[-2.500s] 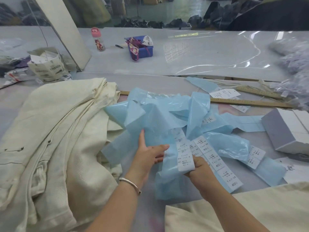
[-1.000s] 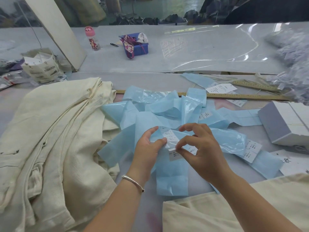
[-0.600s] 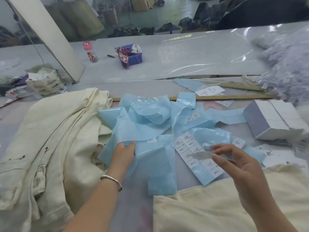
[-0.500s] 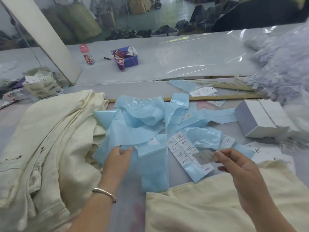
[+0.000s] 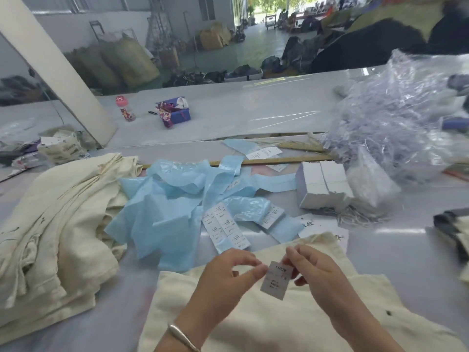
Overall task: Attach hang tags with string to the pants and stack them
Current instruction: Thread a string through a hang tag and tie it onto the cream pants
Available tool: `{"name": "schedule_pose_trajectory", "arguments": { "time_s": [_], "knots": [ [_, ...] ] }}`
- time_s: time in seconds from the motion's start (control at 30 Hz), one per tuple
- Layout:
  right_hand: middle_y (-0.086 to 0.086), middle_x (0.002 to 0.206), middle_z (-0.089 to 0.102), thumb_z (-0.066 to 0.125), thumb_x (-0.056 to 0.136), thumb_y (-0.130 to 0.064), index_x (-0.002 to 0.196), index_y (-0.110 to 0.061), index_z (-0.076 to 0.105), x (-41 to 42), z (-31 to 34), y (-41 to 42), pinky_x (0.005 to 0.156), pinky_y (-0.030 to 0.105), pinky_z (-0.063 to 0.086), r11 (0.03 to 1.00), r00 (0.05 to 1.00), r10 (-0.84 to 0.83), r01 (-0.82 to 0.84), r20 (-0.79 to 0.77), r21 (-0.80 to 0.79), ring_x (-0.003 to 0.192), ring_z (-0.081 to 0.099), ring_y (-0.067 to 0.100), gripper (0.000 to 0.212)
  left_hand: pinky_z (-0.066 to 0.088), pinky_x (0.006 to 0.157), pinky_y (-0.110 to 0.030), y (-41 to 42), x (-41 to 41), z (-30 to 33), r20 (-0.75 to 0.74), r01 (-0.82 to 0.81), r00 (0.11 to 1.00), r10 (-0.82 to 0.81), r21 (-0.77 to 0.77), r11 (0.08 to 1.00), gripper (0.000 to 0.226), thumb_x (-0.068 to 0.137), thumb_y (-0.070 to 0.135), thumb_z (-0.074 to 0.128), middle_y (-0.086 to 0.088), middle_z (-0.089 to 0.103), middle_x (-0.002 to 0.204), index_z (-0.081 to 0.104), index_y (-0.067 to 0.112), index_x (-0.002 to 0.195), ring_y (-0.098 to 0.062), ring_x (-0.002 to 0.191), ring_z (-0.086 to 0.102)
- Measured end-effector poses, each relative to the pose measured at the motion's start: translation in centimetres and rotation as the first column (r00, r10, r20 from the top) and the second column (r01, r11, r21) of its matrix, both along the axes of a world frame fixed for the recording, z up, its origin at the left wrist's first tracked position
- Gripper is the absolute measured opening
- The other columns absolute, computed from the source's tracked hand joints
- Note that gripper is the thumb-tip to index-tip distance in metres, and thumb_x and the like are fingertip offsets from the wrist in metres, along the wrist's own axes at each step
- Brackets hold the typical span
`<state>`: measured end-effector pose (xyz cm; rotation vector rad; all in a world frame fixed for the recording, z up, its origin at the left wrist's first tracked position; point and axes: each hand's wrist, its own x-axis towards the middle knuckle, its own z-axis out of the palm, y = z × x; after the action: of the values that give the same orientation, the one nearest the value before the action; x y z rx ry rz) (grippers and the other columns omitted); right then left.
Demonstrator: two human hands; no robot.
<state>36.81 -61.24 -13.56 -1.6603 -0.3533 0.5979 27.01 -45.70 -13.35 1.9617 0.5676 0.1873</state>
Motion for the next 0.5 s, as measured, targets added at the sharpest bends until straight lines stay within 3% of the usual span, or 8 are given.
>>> {"name": "schedule_pose_trajectory", "arguments": {
  "time_s": [0.07,0.2,0.3,0.4,0.5],
  "knots": [
    [-0.006,0.065,0.065,0.052,0.096,-0.028,0.073,-0.008,0.063,0.5,0.0,-2.4,0.061,0.017,0.044,1.000,1.000,0.027,-0.027,0.014,-0.003,0.062,0.056,0.001,0.032,0.048,0.084,-0.017,-2.9,0.9,-0.1,-0.007,0.003,1.000,-0.003,0.022,1.000,0.009,0.077,0.029,0.080,0.021,0.068,0.099,0.074,0.034,0.073,0.008,0.100,0.059],
    [-0.006,0.067,0.064,0.052,0.096,-0.028,0.076,-0.004,0.063,1.9,-0.5,-6.2,0.064,0.022,0.044,0.998,0.998,0.059,-0.059,-0.008,-0.011,0.064,0.055,0.003,0.033,0.047,0.081,-0.016,-7.1,2.6,-0.5,-0.014,0.009,1.000,-0.008,0.091,0.996,0.017,0.075,0.018,0.080,0.018,0.069,0.100,0.070,0.028,0.065,0.005,0.098,0.060],
    [-0.005,0.072,0.069,0.054,0.095,-0.030,0.078,-0.008,0.069,3.2,-0.9,-7.7,0.062,0.019,0.044,0.996,0.994,0.091,-0.091,-0.057,0.004,0.065,0.057,0.003,0.031,0.050,0.084,-0.024,-9.1,3.7,-0.6,-0.021,-0.001,1.000,0.003,0.093,0.996,0.021,0.077,0.013,0.077,0.015,0.068,0.100,0.065,0.025,0.064,0.002,0.097,0.061],
    [-0.004,0.081,0.069,0.062,0.091,-0.022,0.088,-0.021,0.069,6.0,-2.1,-8.4,0.062,0.016,0.045,0.997,0.997,-0.056,0.060,0.056,-0.057,0.068,0.059,0.010,0.008,0.052,0.085,-0.031,-9.8,4.9,-0.8,-0.030,-0.083,0.996,0.085,0.075,0.994,0.020,0.078,0.008,0.075,0.013,0.068,0.101,0.065,0.019,0.066,0.000,0.094,0.062],
    [-0.007,0.079,0.065,0.065,0.087,-0.012,0.085,-0.023,0.064,10.9,-3.9,-8.5,0.060,0.018,0.041,0.952,0.948,-0.195,0.245,0.250,-0.183,0.071,0.058,0.012,0.011,0.048,0.072,-0.015,-9.5,5.7,-1.3,-0.032,-0.182,0.983,0.183,0.047,0.982,0.014,0.079,0.009,0.075,0.013,0.068,0.101,0.067,0.014,0.069,0.004,0.085,0.062]
  ]
}}
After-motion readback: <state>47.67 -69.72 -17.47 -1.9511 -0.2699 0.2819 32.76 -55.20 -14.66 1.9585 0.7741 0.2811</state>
